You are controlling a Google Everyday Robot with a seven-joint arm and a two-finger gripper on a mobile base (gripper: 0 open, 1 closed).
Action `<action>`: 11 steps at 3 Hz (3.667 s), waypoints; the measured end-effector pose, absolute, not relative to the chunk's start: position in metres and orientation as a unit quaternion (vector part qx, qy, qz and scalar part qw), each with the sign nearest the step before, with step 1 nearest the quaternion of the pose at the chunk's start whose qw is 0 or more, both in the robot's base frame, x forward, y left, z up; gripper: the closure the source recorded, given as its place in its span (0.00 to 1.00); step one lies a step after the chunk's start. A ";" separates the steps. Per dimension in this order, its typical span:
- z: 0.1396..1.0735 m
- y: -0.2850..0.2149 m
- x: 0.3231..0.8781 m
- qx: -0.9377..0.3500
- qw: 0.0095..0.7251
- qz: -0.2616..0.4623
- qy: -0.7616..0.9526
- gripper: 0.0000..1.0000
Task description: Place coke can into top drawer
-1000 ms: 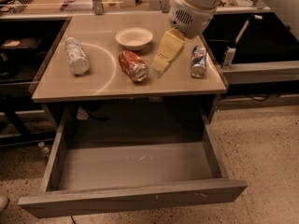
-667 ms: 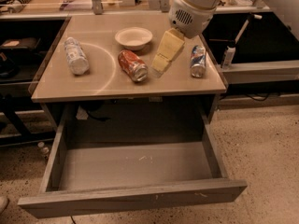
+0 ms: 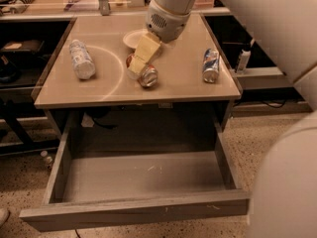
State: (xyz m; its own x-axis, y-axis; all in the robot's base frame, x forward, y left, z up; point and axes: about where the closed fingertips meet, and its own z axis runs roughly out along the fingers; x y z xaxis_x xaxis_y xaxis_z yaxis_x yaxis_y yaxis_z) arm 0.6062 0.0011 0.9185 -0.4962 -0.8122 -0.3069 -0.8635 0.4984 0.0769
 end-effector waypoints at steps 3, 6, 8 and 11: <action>0.887 0.058 0.660 -0.473 0.088 0.094 0.871 0.00; 0.841 0.029 0.718 -0.403 0.069 0.072 0.910 0.00; 0.822 0.027 0.719 -0.406 0.067 0.079 0.908 0.42; 0.838 0.027 0.715 -0.425 0.084 0.077 0.898 1.00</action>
Offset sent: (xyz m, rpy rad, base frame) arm 0.0428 0.0627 -0.0342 -0.0893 0.0875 -0.0126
